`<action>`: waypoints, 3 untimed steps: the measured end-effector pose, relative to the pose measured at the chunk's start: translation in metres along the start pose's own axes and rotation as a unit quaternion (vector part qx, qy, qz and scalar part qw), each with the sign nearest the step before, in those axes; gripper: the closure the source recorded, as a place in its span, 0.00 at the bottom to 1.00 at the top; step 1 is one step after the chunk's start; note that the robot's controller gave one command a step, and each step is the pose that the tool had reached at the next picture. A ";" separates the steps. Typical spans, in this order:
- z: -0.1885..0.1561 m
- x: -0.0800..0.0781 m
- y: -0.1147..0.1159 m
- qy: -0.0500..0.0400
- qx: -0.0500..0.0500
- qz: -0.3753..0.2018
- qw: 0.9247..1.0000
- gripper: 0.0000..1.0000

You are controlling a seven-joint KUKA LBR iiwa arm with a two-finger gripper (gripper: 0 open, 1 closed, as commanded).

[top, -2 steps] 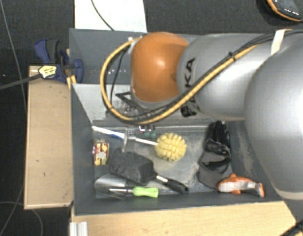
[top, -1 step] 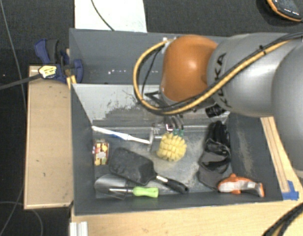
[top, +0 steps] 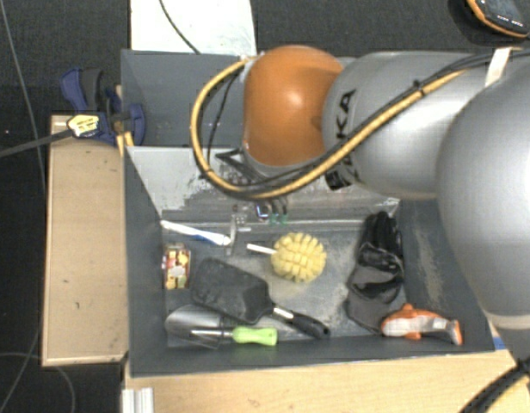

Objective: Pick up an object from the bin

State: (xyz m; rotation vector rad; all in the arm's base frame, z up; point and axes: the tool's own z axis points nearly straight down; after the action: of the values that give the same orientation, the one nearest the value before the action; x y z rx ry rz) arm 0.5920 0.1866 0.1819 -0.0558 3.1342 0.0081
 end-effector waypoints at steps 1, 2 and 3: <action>0.042 0.009 -0.093 0.002 0.003 0.062 0.998 0.00; 0.054 0.015 -0.040 0.001 -0.001 -0.010 1.000 0.00; -0.060 0.007 -0.090 0.002 0.003 0.059 0.998 0.00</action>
Offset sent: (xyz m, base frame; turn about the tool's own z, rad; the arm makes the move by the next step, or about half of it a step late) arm -0.0125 -0.0426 -0.0541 -0.0157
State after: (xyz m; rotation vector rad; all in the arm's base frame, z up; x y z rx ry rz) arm 0.5877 0.0957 0.2416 0.1281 3.1355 -0.0021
